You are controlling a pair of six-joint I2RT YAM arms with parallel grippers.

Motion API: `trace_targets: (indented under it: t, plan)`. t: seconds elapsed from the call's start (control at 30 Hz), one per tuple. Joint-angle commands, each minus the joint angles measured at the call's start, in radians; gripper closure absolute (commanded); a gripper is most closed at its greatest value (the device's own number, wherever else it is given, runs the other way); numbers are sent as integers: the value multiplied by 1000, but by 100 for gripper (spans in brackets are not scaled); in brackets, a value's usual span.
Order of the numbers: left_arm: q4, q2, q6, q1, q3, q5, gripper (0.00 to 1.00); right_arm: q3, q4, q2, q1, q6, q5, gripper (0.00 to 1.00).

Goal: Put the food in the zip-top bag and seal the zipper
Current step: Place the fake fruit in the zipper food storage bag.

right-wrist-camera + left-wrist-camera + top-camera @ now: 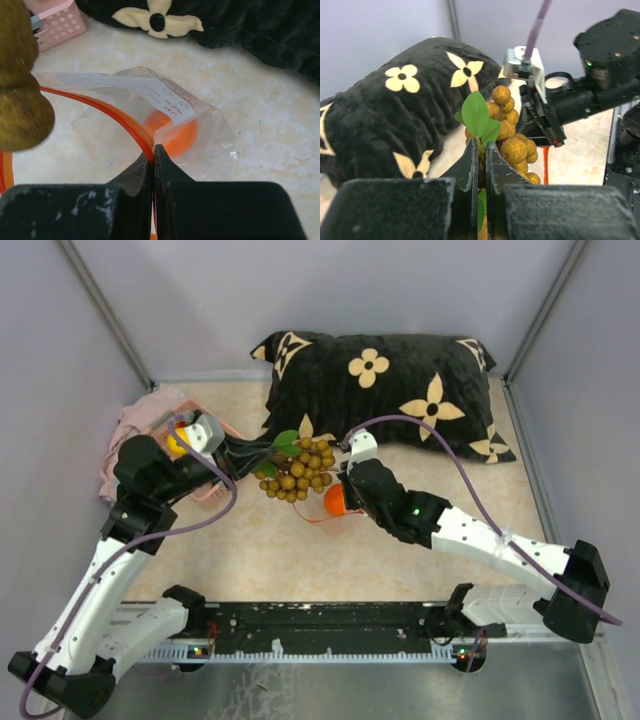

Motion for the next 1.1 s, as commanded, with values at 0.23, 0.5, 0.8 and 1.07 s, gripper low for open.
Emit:
trace_targets:
  t: [0.23, 0.5, 0.8, 1.07]
  plan:
    - [456, -59, -158, -20, -175, 187, 100, -13, 88, -60, -65, 19, -199, 100]
    - [661, -11, -253, -31, -233, 242, 100, -34, 118, -73, -83, 38, -285, 100]
    - [582, -38, -181, -32, -291, 184, 100, -79, 119, -122, -146, 50, -350, 100]
    - [506, -12, -141, -33, -303, 217, 100, -118, 161, -159, -179, 58, -419, 100]
